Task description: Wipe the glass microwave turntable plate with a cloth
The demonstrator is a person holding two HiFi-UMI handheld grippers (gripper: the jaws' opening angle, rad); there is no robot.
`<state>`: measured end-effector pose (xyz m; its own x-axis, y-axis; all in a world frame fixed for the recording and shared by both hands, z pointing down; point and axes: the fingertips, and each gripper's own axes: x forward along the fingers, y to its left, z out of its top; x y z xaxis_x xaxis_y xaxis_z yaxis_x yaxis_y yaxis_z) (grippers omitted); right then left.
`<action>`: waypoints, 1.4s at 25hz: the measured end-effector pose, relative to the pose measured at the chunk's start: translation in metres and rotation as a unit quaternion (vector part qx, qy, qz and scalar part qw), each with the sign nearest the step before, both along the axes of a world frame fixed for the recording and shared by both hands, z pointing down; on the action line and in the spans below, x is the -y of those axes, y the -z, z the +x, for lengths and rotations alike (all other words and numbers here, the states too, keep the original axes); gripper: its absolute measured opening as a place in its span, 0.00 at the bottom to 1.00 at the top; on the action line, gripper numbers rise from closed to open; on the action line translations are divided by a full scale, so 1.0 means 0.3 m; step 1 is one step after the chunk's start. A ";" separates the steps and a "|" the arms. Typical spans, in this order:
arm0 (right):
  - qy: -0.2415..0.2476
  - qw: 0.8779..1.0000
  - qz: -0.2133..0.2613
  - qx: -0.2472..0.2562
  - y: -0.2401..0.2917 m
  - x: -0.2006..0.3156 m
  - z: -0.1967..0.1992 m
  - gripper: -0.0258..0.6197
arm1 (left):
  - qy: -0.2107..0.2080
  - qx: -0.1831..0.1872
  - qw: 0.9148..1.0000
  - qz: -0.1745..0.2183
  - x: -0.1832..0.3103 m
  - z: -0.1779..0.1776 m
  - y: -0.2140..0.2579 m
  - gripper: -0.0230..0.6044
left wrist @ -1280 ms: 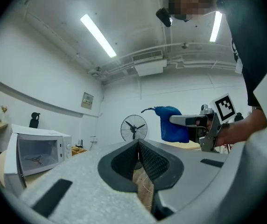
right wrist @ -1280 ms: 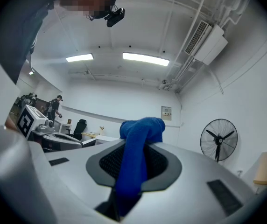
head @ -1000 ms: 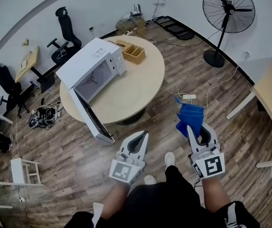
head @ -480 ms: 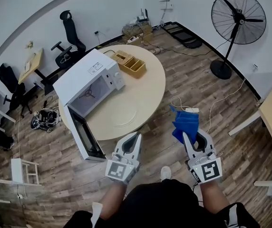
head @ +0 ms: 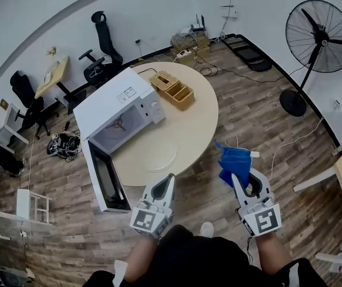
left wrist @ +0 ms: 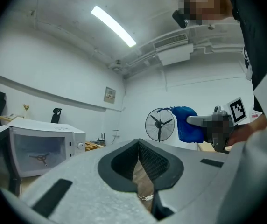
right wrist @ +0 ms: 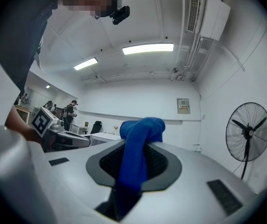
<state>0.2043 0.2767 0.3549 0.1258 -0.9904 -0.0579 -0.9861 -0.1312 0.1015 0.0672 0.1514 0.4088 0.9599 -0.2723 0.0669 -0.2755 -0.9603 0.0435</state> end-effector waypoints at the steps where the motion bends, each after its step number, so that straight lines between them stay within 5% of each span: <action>1: 0.007 1.000 -0.001 0.000 0.003 0.016 0.005 0.15 | 0.006 -0.001 1.000 -0.001 0.008 0.001 0.003 0.05; 12: 0.090 0.996 0.002 0.010 0.022 0.352 -0.047 0.16 | 0.078 0.009 0.997 0.001 0.252 -0.069 -0.013 0.05; 28: 0.184 0.983 -0.007 0.004 0.045 0.976 -0.189 0.16 | 0.144 -0.048 0.988 0.031 0.753 -0.137 0.101 0.05; 35: 0.224 0.972 -0.039 0.064 -0.037 1.162 -0.220 0.16 | 0.153 -0.048 0.987 0.023 0.839 -0.167 0.084 0.05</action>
<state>0.1382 -0.0718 0.3660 -0.3187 -0.9478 0.0068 -0.9474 0.3183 -0.0329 0.0172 -0.1003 0.3837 0.8331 -0.5516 -0.0404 -0.5502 -0.8340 0.0417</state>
